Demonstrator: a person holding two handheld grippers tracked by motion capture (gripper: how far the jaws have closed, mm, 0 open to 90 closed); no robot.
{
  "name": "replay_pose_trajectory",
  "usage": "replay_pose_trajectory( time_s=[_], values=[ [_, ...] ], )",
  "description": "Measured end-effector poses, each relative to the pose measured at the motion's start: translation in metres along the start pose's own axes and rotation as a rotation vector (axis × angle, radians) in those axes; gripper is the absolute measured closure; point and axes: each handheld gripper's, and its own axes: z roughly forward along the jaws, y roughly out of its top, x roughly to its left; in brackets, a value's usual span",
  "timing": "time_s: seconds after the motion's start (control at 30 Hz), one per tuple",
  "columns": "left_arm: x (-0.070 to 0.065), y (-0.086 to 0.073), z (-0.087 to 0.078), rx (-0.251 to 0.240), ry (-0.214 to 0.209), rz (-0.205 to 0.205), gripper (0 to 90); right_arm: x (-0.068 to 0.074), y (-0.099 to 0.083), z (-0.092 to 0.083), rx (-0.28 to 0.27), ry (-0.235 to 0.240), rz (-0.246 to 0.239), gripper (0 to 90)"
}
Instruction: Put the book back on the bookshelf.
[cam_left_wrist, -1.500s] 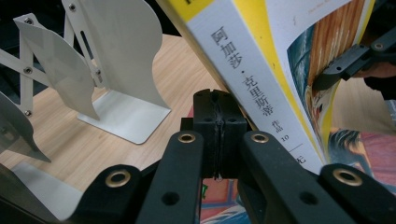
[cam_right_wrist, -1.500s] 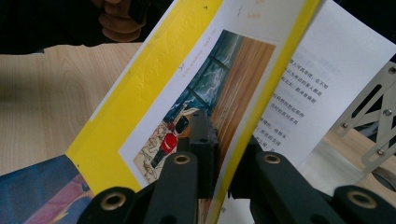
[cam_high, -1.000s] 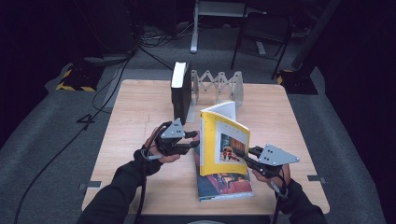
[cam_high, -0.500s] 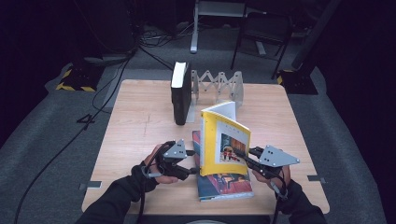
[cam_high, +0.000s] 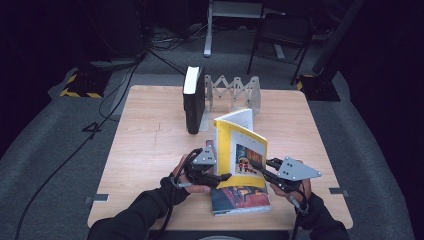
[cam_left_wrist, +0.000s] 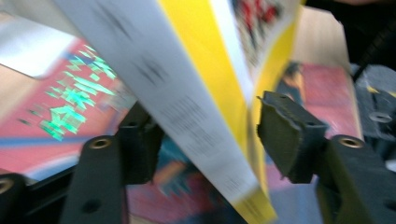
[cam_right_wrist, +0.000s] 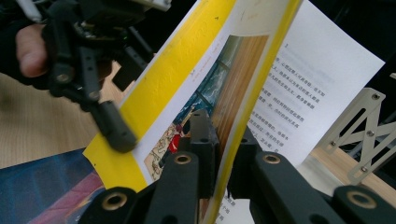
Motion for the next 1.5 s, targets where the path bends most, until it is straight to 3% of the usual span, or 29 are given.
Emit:
replay_pose_trajectory(
  time_s=[0.23,0.53,0.77,0.83,0.87,1.0,1.2,1.37,1.43,1.5],
  values=[
    [0.009,0.02,-0.013,-0.098,0.029,0.001,43.3,0.001,0.002,0.001,-0.006,0.0,-0.013,82.5],
    [0.007,0.03,-0.014,-0.118,0.029,0.03,55.4,0.001,0.002,0.002,-0.001,-0.031,-0.023,81.7],
    [-0.001,0.035,-0.021,-0.167,0.069,0.103,70.9,-0.002,0.003,0.001,-0.003,-0.081,-0.027,81.3],
    [-0.007,0.036,-0.023,-0.154,0.105,0.182,74.5,-0.003,0.004,0.001,-0.001,-0.104,-0.025,80.9],
    [-0.009,0.037,-0.023,-0.146,0.117,0.186,74.4,-0.004,0.004,0.001,0.001,-0.11,-0.024,80.1],
    [-0.007,0.036,-0.022,-0.16,0.091,0.145,74.5,-0.005,0.004,0.001,-0.007,-0.127,-0.016,75.2],
    [-0.007,0.035,-0.022,-0.157,0.083,0.161,74.6,-0.006,0.004,-0.001,-0.017,-0.147,-0.008,67.8],
    [-0.008,0.034,-0.022,-0.167,0.077,0.147,74.7,-0.009,0.001,-0.005,-0.019,-0.19,0.0,62.3],
    [-0.007,0.033,-0.022,-0.17,0.077,0.141,74.7,-0.014,-0.002,-0.006,-0.012,-0.235,0.034,58.0],
    [-0.006,0.032,-0.022,-0.177,0.067,0.131,74.7,-0.021,-0.006,-0.003,0.018,-0.255,0.079,48.0]
  ],
)
